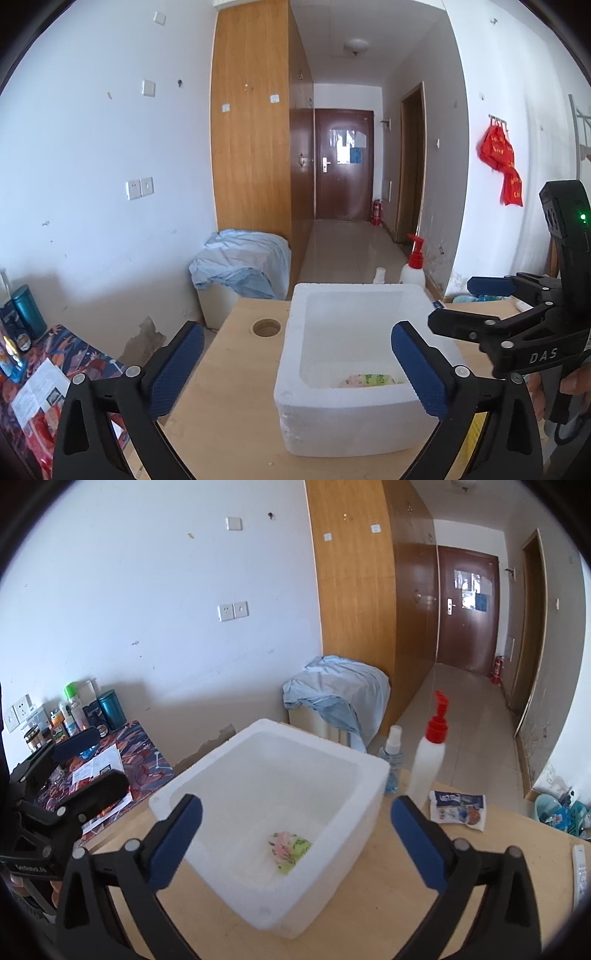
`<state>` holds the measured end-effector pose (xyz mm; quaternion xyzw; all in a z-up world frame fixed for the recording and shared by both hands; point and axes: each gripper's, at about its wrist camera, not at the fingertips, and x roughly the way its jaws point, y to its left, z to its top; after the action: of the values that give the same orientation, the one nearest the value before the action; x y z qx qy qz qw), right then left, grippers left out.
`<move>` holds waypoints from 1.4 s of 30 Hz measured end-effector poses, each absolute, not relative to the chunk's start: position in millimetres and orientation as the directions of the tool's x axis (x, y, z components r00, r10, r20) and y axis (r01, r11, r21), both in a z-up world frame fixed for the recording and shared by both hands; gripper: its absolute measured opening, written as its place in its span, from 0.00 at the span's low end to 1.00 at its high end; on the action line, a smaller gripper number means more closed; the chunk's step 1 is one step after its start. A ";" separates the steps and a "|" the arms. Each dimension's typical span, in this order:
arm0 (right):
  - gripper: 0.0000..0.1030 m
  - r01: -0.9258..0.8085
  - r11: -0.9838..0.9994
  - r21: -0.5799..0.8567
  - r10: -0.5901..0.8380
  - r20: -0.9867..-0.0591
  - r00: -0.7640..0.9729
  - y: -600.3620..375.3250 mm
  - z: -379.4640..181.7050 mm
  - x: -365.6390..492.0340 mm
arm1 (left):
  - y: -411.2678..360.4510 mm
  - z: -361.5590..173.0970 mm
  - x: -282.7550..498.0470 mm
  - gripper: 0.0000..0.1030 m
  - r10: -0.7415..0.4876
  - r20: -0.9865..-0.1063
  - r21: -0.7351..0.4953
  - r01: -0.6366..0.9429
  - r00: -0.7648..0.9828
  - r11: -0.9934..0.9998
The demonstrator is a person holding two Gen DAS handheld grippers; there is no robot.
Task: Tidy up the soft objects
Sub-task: 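Withdraw both tools from the box back toward the yellow net sleeve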
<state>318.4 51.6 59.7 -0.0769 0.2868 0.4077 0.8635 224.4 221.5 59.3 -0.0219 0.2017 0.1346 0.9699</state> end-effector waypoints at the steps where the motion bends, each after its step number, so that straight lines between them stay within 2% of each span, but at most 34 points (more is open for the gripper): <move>1: 1.00 -0.745 0.660 0.095 0.657 -0.554 0.511 48.5 61.0 314.8 | 218.5 59.9 222.0 0.99 0.255 -0.395 0.019 -0.269 0.883 0.963; 20: 1.00 -0.722 0.690 0.040 0.670 -0.412 0.618 -10.7 92.5 243.0 | 174.1 84.7 168.0 1.00 0.232 -0.321 0.025 -0.236 0.918 0.971; 29: 1.00 -0.706 0.707 0.037 0.682 -0.299 0.667 -48.3 103.2 200.0 | 149.3 92.7 132.9 1.00 0.227 -0.265 0.016 -0.231 0.937 0.973; 42: 1.00 -0.671 0.740 0.051 0.658 -0.257 0.707 -87.1 86.3 167.3 | 124.4 78.4 78.3 1.00 0.271 -0.171 -0.018 -0.278 0.947 0.960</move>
<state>167.3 -87.1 86.3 -0.0233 0.1301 0.3597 0.9237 78.3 124.4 78.4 -0.0210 0.0838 0.1393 0.9865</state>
